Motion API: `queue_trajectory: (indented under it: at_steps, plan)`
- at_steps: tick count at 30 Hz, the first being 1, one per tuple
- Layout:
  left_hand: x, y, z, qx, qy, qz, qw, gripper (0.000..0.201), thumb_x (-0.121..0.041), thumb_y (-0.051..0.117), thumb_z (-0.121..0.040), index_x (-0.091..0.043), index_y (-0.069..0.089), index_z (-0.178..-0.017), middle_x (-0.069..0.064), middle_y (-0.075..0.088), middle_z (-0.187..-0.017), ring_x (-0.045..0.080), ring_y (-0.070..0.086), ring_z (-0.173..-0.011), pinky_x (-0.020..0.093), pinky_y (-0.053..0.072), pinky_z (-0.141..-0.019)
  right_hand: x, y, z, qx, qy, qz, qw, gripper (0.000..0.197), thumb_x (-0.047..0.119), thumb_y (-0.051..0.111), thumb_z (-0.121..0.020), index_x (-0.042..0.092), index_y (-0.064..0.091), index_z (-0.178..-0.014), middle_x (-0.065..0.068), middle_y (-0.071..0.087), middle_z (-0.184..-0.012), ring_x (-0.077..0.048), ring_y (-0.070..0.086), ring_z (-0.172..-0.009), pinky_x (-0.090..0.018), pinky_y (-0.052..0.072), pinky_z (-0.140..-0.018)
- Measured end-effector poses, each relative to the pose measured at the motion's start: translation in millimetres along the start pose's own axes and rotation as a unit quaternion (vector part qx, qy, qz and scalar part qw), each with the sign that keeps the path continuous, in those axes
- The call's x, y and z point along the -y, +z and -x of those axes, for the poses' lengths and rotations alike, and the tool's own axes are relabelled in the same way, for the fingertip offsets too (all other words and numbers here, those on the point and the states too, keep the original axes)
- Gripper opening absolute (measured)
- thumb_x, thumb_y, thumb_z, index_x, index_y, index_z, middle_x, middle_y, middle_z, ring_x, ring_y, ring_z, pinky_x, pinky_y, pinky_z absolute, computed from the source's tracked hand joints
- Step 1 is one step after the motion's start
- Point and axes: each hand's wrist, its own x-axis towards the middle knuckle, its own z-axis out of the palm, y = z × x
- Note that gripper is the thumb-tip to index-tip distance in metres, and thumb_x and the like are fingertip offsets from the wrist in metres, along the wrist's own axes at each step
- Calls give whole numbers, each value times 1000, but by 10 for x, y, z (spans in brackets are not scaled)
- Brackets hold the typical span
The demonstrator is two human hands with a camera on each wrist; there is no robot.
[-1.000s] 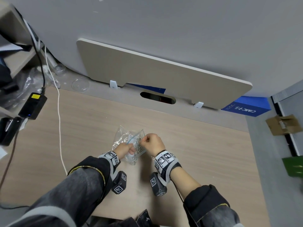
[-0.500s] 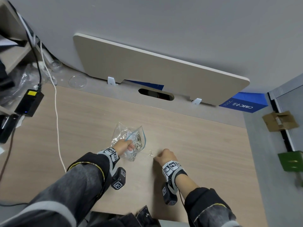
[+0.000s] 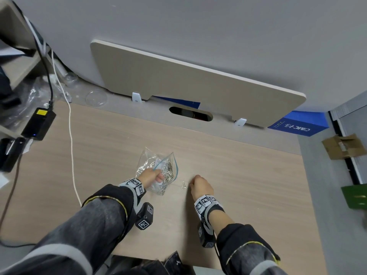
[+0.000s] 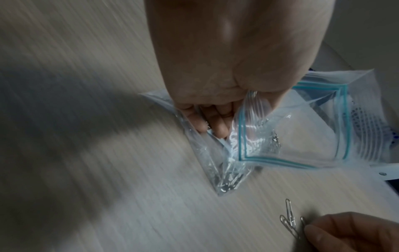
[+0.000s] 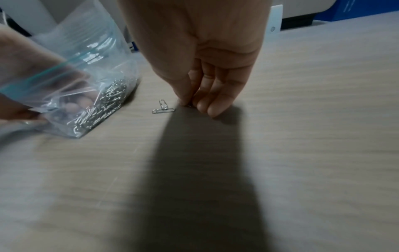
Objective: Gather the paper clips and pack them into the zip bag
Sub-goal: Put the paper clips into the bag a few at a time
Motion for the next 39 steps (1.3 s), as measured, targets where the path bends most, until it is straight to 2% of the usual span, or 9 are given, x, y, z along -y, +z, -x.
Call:
queue_trajectory:
  at_steps: [2,4,8,10,11,21,28,33,39]
  plan:
    - [1,-2,2,-2,-2,-1,1000,42,-24,36,-101,-16,62,-68,-2,60,-71,8,50,-66,36,42,-97,46,0,-9,-4,-6,-12,1000,21,25,51,-94,10,56,-107,-10,63,-113,-32,62,-103,-35,49,-82]
    - [4,-5,-5,0,0,-3,1000,42,-24,36,-101,-17,63,-68,-1,60,-71,9,50,-66,34,41,-93,86,13,-12,-3,-17,-32,999,20,27,54,-93,12,58,-105,-9,63,-112,-31,61,-103,-35,49,-83]
    - [-4,-7,-3,3,7,-3,1000,43,-23,36,-101,-16,62,-68,-1,59,-70,8,50,-65,27,37,-72,92,49,11,12,-47,-53,997,24,32,66,-85,15,59,-100,-5,60,-109,-25,60,-100,-31,46,-82]
    - [-11,-7,5,4,12,-4,1000,43,-23,36,-101,-17,61,-68,-1,59,-70,8,49,-64,22,36,-60,72,63,10,18,-62,-39,997,23,30,67,-84,15,59,-101,-5,58,-111,-26,60,-100,-32,46,-83]
    - [-12,-6,12,4,13,-6,1000,43,-23,35,-101,-16,61,-68,-1,59,-70,8,49,-65,20,35,-58,67,65,10,19,-72,-32,997,21,28,66,-85,15,59,-100,-6,58,-111,-26,60,-101,-32,46,-84]
    - [-17,-5,18,-4,3,10,1000,42,-24,37,-101,-16,61,-67,-1,58,-69,9,46,-63,22,32,-54,190,6,-18,17,-130,50,990,17,18,51,-88,14,62,-100,-9,63,-111,-33,61,-101,-34,47,-81]
    - [-22,-7,7,-1,1,13,1000,42,-24,37,-101,-16,61,-67,-1,58,-69,9,47,-63,23,33,-55,213,2,-24,52,-90,34,994,22,21,50,-83,13,63,-99,-8,66,-107,-31,63,-100,-32,49,-80]
    - [-15,-9,6,0,3,12,1000,42,-25,37,-101,-16,62,-68,-1,59,-70,9,47,-65,23,34,-57,156,-8,-42,64,-156,24,985,7,28,54,-88,21,56,-89,-5,63,-107,-29,61,-98,-31,46,-79]
    - [8,-4,-28,-1,3,26,1000,43,-23,38,-100,-16,63,-67,0,59,-68,10,48,-64,23,34,-58,254,-22,-144,32,-198,59,978,15,27,52,-93,15,57,-100,-7,58,-112,-33,61,-98,-36,47,-81]
